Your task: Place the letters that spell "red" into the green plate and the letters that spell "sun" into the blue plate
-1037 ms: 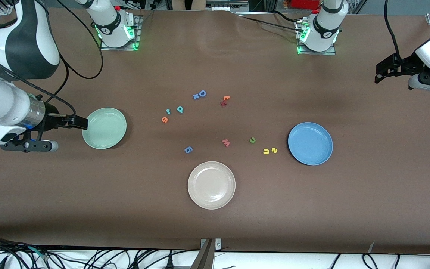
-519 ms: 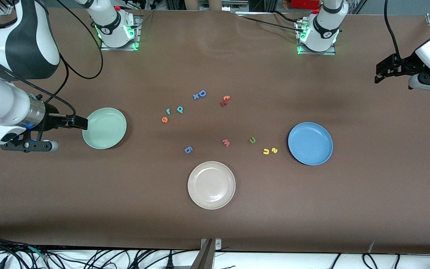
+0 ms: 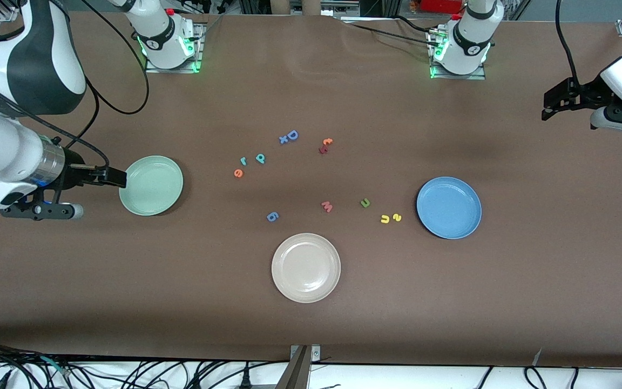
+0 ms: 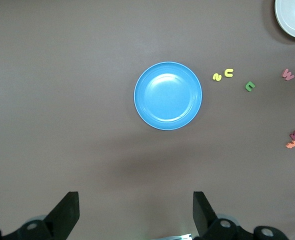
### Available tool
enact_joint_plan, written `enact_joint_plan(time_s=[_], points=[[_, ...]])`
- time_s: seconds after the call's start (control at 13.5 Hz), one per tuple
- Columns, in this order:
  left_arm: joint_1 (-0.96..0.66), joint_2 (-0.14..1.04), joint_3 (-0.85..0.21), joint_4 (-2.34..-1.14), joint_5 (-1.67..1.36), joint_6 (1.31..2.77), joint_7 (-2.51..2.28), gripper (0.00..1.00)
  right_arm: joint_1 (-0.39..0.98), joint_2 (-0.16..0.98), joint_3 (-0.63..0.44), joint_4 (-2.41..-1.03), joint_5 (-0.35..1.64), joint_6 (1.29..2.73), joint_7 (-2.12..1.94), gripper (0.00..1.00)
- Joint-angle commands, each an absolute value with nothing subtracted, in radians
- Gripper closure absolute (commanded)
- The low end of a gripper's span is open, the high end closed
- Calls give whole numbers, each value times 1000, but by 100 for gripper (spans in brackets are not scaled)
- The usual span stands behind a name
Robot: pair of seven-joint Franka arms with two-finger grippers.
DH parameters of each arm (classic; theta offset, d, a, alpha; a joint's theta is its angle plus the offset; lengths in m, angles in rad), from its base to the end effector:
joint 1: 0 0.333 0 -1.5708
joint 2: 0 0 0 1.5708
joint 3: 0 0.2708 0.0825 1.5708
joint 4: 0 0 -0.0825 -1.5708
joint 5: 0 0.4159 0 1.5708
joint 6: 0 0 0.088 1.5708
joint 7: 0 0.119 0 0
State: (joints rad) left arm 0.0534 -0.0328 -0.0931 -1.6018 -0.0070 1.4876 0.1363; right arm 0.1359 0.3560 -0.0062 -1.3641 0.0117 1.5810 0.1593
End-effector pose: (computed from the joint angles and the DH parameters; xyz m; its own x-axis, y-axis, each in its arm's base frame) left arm 0.5669 -0.0241 0.5638 0.9813 -0.1752 -0.0802 -0.1746 -0.9845 0.0150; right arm 0.6601 0.0880 0.4477 0.9899 -0.0309 -0.1384 -0.0294 -0.9995 0.0127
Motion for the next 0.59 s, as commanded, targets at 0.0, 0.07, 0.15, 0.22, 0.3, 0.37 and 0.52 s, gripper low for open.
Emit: enact_joint_plan(time_s=[0.0, 0.07, 0.15, 0.22, 0.3, 0.37, 0.52], points=[[52, -32, -98, -1589, 14, 1476, 129, 0, 130, 331, -3, -1393, 23, 1586, 170, 0], [52, -32, -98, -1589, 14, 1476, 129, 0, 130, 331, -3, -1393, 23, 1586, 170, 0], [52, -34, -98, -1589, 14, 1476, 129, 0, 130, 331, -3, -1393, 21, 1588, 170, 0], [52, -34, -98, -1589, 14, 1476, 129, 0, 130, 331, -3, -1393, 21, 1589, 170, 0], [52, -32, -98, -1589, 14, 1476, 129, 0, 130, 331, -3, -1393, 18, 1589, 169, 0], [52, -32, -98, -1589, 14, 1476, 129, 0, 129, 331, -3, -1393, 20, 1589, 169, 0], [52, -34, -98, -1589, 14, 1476, 129, 0, 130, 331, -5, -1393, 17, 1588, 167, 0]])
